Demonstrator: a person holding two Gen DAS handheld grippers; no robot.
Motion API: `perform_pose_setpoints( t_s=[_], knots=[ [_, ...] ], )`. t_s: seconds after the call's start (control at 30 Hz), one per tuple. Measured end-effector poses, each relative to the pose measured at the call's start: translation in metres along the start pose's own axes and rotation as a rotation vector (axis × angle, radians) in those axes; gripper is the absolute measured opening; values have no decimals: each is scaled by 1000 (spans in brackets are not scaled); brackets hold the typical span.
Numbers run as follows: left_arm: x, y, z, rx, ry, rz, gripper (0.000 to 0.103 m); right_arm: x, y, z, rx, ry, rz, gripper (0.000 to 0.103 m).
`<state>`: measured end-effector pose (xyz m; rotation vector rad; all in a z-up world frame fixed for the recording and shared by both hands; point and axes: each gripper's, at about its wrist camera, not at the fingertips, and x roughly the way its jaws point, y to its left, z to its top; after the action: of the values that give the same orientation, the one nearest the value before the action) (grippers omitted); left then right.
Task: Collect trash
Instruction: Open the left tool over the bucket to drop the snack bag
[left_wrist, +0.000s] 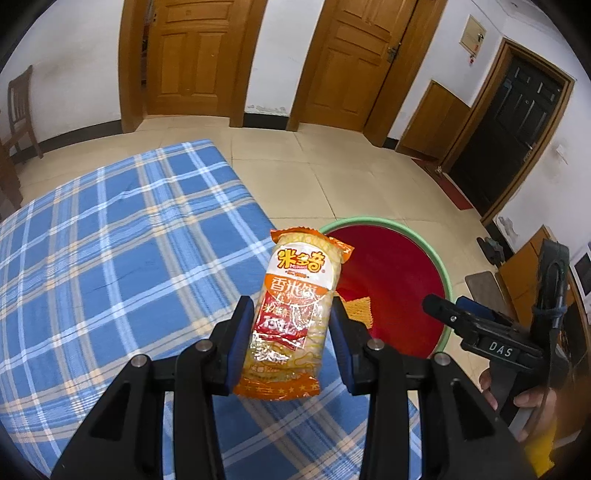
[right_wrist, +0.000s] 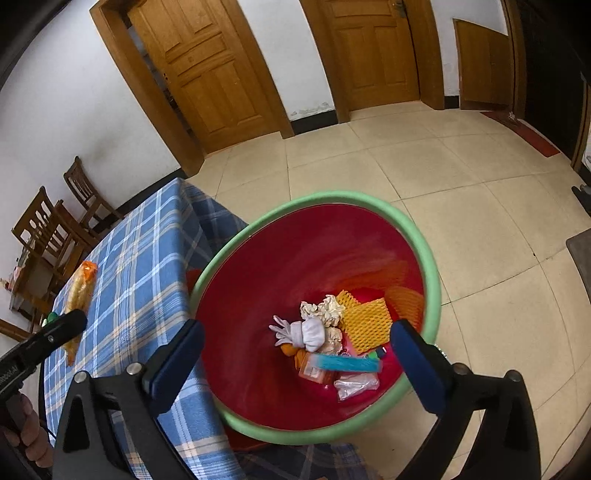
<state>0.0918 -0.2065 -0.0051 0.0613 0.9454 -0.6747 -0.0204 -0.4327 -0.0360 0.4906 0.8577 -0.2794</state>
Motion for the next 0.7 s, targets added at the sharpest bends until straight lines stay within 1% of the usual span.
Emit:
perform_pose_setpoints(
  t_s=[0.2, 0.43, 0.7],
  knots=[
    [9, -14, 1, 31, 8, -24, 41, -16, -8, 3, 27, -42, 5, 102],
    [27, -34, -2, 68, 37, -63, 41, -35, -19, 5, 50, -101, -26, 102],
    [53, -58, -4, 115, 74, -94, 41, -42, -33, 4, 80, -113, -39, 102]
  ],
)
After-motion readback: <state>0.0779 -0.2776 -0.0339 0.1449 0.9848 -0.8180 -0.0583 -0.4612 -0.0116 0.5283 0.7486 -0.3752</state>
